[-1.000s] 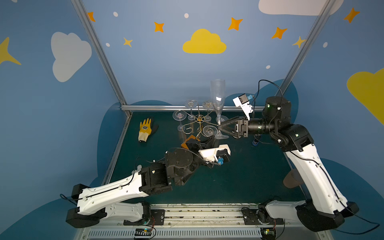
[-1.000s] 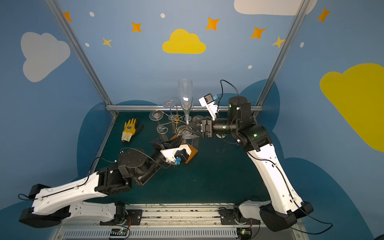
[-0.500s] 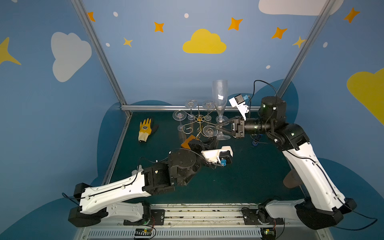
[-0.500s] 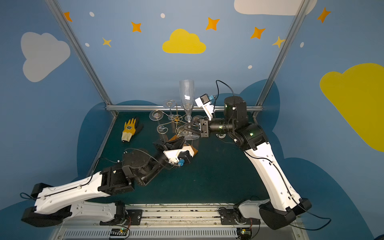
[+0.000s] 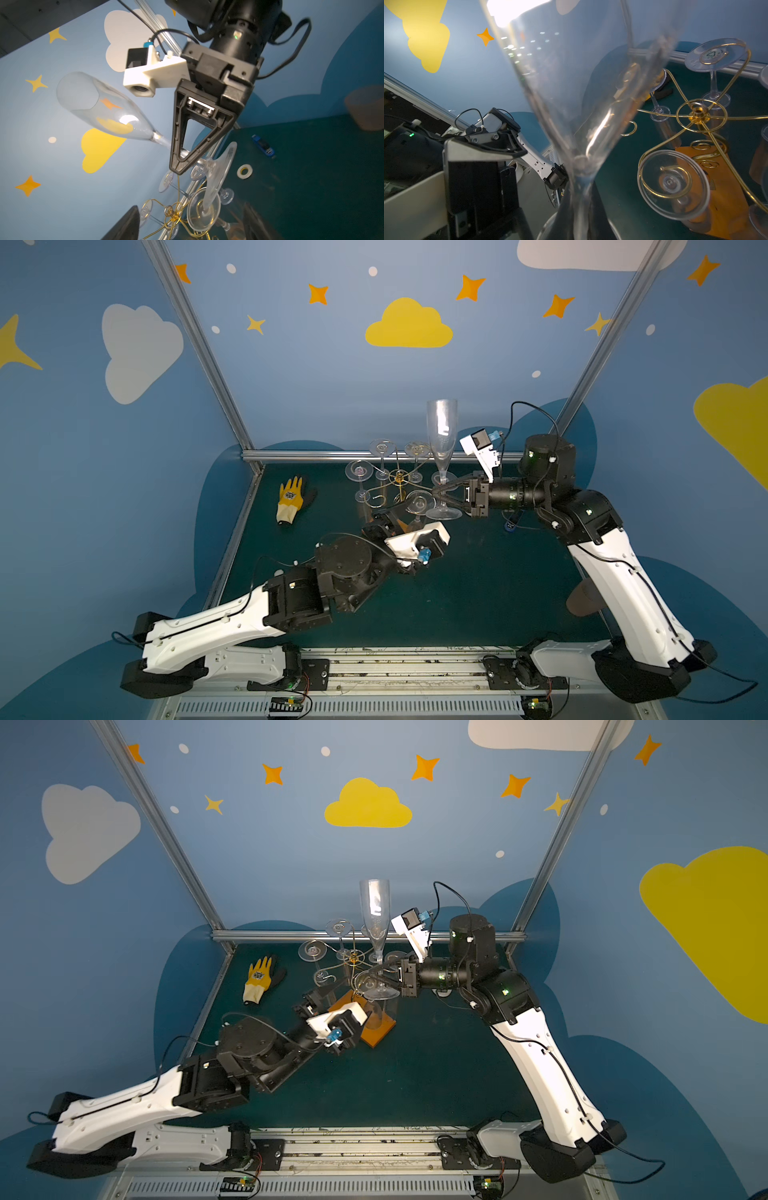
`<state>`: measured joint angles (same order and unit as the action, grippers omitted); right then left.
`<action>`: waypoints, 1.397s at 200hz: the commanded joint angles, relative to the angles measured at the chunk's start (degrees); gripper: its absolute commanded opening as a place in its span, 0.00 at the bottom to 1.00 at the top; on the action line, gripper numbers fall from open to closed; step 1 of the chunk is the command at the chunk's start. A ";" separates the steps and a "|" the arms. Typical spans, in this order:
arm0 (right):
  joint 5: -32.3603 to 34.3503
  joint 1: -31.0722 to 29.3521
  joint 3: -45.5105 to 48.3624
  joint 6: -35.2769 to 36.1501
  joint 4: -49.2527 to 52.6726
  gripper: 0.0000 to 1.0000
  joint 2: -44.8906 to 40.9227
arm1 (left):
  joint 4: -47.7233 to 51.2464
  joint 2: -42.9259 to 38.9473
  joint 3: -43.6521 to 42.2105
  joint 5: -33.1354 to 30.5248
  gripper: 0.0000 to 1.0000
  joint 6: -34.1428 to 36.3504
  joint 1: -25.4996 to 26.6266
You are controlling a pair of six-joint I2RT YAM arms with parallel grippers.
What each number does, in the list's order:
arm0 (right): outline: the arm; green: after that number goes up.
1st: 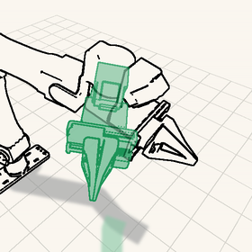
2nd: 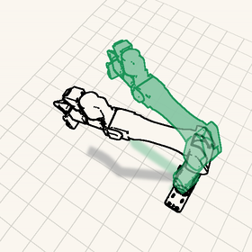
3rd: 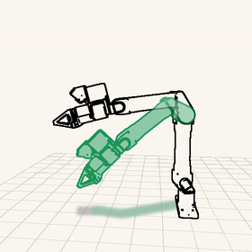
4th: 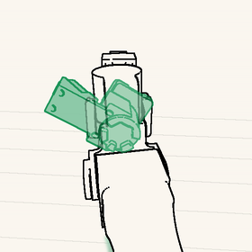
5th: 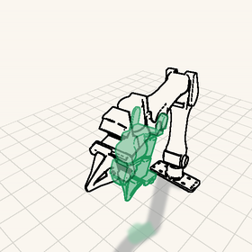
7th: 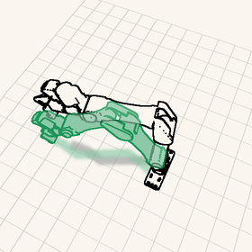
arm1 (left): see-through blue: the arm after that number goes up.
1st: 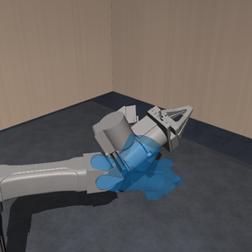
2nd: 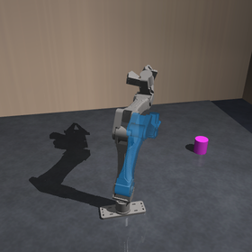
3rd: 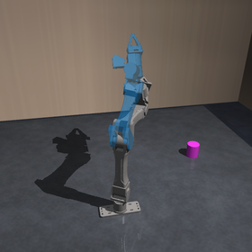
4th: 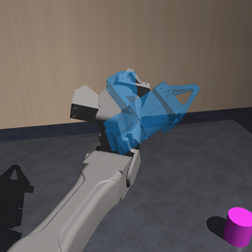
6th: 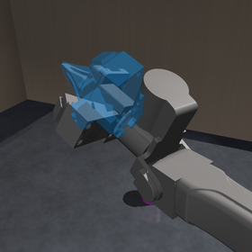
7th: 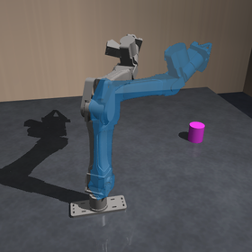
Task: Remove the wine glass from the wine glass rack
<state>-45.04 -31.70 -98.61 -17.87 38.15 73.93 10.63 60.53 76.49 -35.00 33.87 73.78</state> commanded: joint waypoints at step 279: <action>15.02 -21.11 35.76 8.58 -23.87 0.00 -18.03 | -18.63 2.08 -5.38 65.73 0.46 -67.07 -30.76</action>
<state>-30.79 -52.36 -63.40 -9.67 16.95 56.42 -5.89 63.64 71.02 30.39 -32.34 42.96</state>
